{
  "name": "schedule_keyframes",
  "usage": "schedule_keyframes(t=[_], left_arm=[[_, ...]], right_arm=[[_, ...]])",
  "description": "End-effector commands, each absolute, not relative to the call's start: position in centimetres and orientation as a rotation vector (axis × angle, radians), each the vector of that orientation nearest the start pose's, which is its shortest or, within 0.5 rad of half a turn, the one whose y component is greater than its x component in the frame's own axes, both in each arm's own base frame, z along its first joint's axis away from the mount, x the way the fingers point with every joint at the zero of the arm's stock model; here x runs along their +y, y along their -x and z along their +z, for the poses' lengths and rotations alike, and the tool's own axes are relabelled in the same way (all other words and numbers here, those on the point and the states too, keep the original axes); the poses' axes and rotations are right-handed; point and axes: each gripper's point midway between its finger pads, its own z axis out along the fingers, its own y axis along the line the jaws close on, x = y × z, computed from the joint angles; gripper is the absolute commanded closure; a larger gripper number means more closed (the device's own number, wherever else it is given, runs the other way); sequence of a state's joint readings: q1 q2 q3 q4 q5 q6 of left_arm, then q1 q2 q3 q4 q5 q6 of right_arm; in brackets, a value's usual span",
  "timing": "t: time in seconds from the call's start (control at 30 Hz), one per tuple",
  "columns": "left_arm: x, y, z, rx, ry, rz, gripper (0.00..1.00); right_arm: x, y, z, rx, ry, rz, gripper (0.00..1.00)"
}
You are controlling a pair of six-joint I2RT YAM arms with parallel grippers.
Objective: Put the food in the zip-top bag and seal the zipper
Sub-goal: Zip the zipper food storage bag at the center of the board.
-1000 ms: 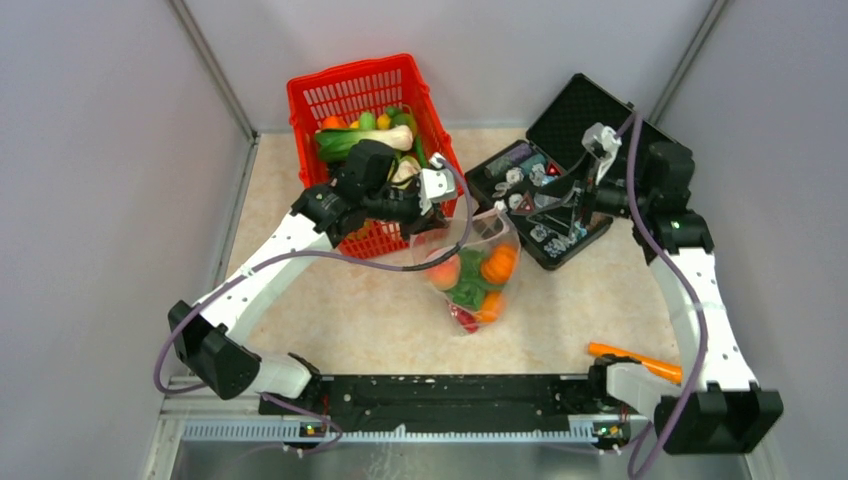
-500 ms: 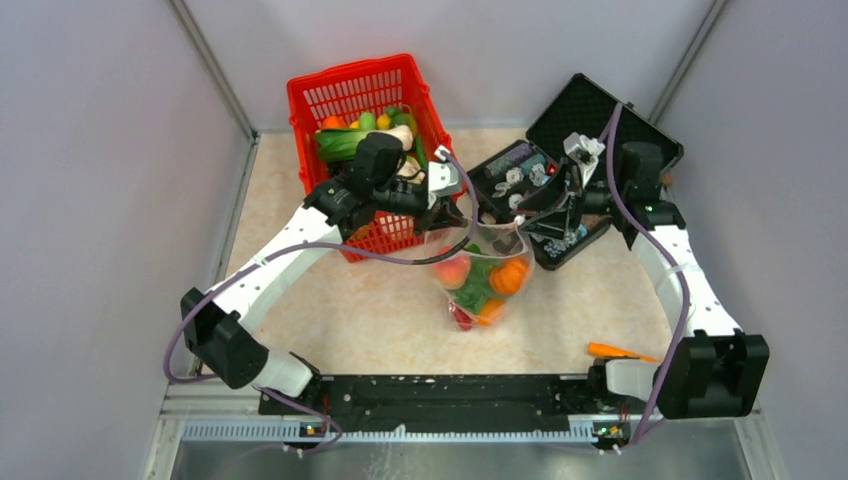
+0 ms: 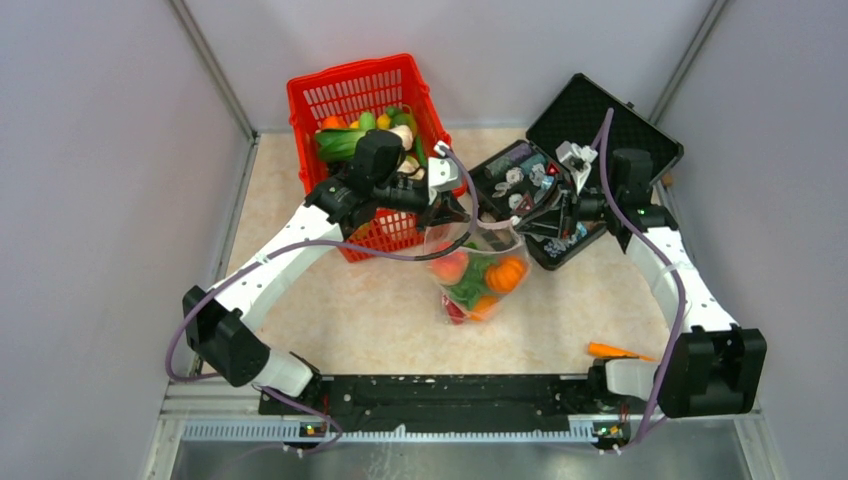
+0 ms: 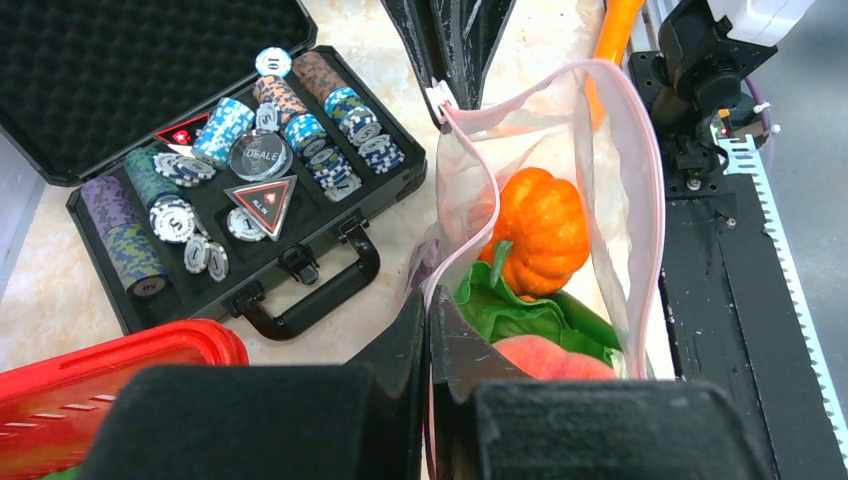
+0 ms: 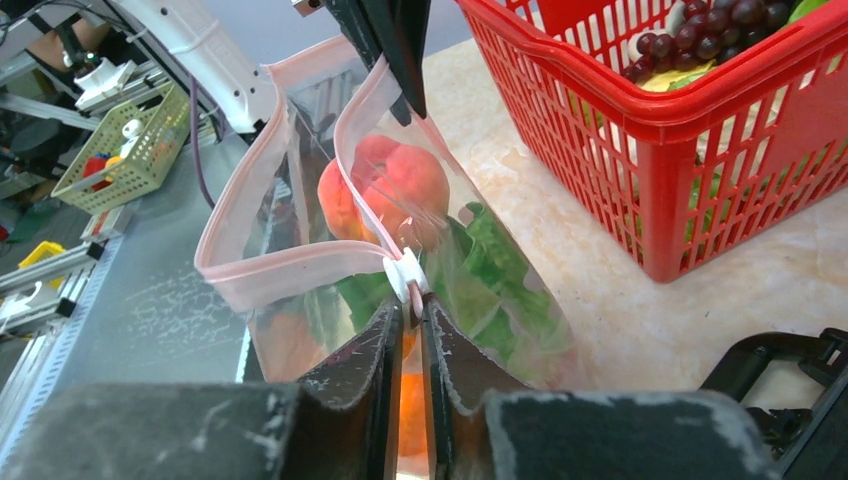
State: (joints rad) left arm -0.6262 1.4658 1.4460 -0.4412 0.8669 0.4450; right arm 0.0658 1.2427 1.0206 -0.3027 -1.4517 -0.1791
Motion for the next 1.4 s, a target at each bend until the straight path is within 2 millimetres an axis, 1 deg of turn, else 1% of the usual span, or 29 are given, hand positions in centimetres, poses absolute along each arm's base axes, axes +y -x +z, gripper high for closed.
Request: schedule_keyframes(t=[0.0,0.07,0.2,0.27,0.3,0.33,0.4,0.43,0.5,0.53,0.57,0.7,0.8,0.9,0.93,1.0,1.07,1.2,1.23,1.3,1.37], left_arm=[[-33.8,-25.5,34.3,1.224,-1.429,-0.961,1.00],[-33.7,-25.6,34.3,1.228,-1.425,-0.952,1.00],[-33.6,-25.8,34.1,1.238,-1.415,-0.938,1.00],[-33.5,-26.2,34.1,1.258,-1.386,-0.922,1.00],[-33.4,-26.4,34.1,1.264,-1.372,-0.910,0.94],[-33.4,-26.6,34.3,1.278,-1.353,-0.903,0.73],[-33.1,-26.9,34.9,1.307,-1.318,-0.888,0.28],[-33.0,-26.9,35.5,1.312,-1.307,-0.885,0.17],[-32.7,-26.5,36.7,1.306,-1.294,-0.888,0.12],[-32.5,-26.2,37.4,1.295,-1.288,-0.893,0.05],[-32.4,-25.8,38.2,1.279,-1.287,-0.901,0.02],[-32.3,-24.1,40.0,1.243,-1.298,-0.969,0.01],[-32.3,-23.7,41.3,1.261,-1.265,-1.009,0.01],[-33.8,-22.8,41.9,1.271,-1.240,-1.068,0.01],[-34.6,-22.3,41.7,1.270,-1.248,-1.059,0.01],[-36.0,-22.0,40.7,1.281,-1.273,-0.965,0.01],[-37.1,-21.9,40.1,1.306,-1.265,-0.927,0.01],[-38.2,-22.5,39.1,1.368,-1.180,-0.961,0.01],[-38.5,-22.1,38.9,1.370,-1.183,-0.973,0.01],[-38.8,-21.8,38.7,1.391,-1.164,-0.987,0.01],[-39.1,-22.2,37.8,1.450,-1.127,-0.987,0.01]], right_arm=[[19.1,-24.2,29.7,1.452,1.072,1.308,0.92],[19.1,-24.4,30.2,1.455,1.060,1.277,0.99],[19.1,-24.5,31.6,1.452,1.008,1.255,1.00],[19.0,-24.5,32.1,1.450,0.989,1.234,1.00],[18.9,-24.7,32.1,1.466,0.965,1.216,1.00],[18.8,-24.9,32.2,1.477,0.946,1.194,1.00],[18.5,-25.6,32.3,1.518,0.888,1.145,1.00],[18.3,-25.9,32.2,1.541,0.858,1.125,1.00],[18.0,-26.4,32.4,1.571,0.809,1.091,1.00],[17.8,-26.7,32.4,1.590,0.774,1.078,1.00],[17.6,-26.9,32.6,1.606,0.742,1.062,1.00],[17.4,-25.7,33.9,1.588,0.712,1.044,1.00],[17.2,-24.3,35.1,1.564,0.717,1.027,1.00],[17.1,-23.0,36.4,1.542,0.721,1.014,1.00],[17.1,-22.8,36.6,1.542,0.715,1.011,1.00],[17.0,-22.4,36.9,1.542,0.712,1.006,1.00],[16.9,-22.2,37.0,1.542,0.702,0.996,1.00],[16.8,-21.9,37.1,1.546,0.695,0.998,1.00],[16.8,-21.9,37.1,1.547,0.690,0.997,1.00],[16.7,-22.1,37.0,1.557,0.673,0.987,1.00],[16.6,-22.1,37.0,1.563,0.670,0.983,1.00]])
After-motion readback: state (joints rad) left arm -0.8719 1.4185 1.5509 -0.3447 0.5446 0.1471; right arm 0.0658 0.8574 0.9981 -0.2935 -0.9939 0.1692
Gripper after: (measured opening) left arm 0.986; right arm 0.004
